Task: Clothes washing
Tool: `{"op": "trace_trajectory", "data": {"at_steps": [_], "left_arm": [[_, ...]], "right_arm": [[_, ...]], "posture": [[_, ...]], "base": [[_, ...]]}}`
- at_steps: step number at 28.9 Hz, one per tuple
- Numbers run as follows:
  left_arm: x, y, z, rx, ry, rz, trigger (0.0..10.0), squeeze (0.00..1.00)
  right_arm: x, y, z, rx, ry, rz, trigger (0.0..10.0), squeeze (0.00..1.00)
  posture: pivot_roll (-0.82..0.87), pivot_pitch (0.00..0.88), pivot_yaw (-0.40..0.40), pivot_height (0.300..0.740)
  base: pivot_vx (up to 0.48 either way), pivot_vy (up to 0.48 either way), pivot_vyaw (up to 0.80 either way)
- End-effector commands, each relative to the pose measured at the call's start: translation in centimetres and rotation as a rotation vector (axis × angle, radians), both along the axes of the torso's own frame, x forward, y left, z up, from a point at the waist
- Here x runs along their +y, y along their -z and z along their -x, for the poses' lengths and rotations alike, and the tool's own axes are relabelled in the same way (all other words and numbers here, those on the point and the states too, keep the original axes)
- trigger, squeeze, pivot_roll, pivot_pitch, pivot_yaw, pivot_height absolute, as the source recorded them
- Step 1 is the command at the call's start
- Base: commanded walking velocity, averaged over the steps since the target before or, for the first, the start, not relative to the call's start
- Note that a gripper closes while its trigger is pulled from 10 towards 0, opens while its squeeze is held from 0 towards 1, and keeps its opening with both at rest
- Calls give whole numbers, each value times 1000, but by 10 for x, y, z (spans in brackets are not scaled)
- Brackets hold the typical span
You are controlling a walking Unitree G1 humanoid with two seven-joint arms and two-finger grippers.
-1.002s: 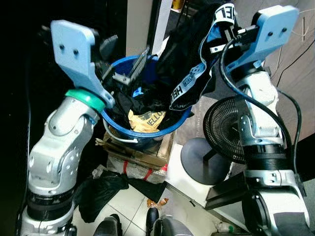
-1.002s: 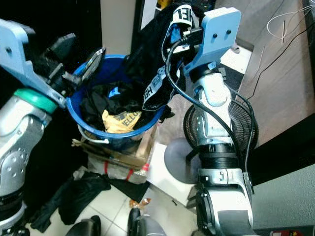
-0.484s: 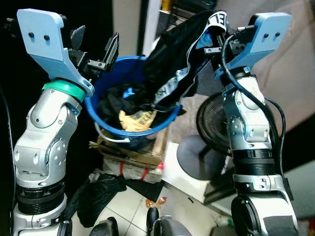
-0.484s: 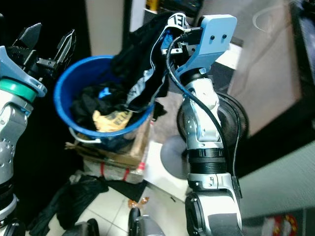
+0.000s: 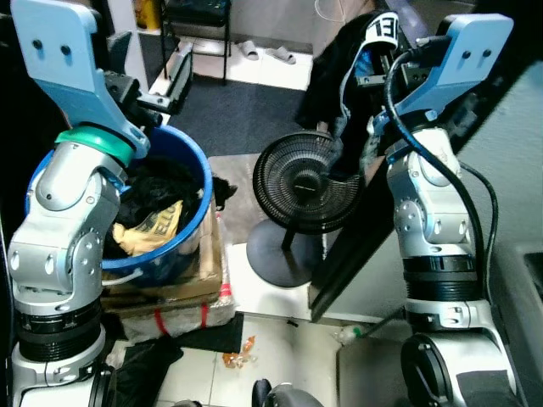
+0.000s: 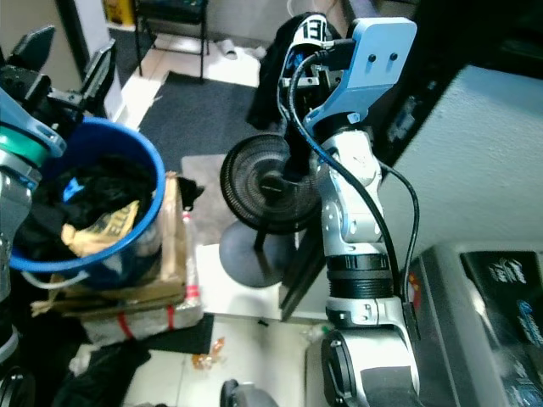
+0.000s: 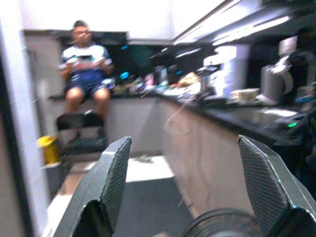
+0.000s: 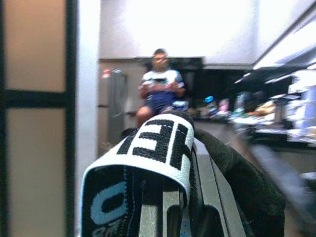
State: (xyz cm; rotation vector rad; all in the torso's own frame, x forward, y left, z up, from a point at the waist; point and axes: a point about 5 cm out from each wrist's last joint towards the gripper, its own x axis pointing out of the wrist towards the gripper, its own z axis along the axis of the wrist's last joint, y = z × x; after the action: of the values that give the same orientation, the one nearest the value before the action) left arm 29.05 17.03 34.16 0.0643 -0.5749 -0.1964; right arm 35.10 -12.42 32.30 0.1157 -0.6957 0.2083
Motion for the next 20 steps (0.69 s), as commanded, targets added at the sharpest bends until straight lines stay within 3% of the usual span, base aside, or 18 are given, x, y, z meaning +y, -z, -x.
{"op": "trace_trajectory", "data": {"at_steps": [1,10,20], "left_arm": [[-1,2,-3,11,4,-11,10000,0],[-2,-3,-9,16,17,-28,10000,0],[-3,-5,-15,18,29,-41,10000,0]], "right_arm": [[1,-2,1,-7,7,5,10000,0],[11,2,2,-10,-5,-8,10000,0],[10,-1,2,-37,15,-7,10000,0]], "posture": [[108,47,-58,740],[124,31,-9,740],[126,19,19,740]], "base": [[0,0,-800],[0,0,-800],[0,0,-800]]}}
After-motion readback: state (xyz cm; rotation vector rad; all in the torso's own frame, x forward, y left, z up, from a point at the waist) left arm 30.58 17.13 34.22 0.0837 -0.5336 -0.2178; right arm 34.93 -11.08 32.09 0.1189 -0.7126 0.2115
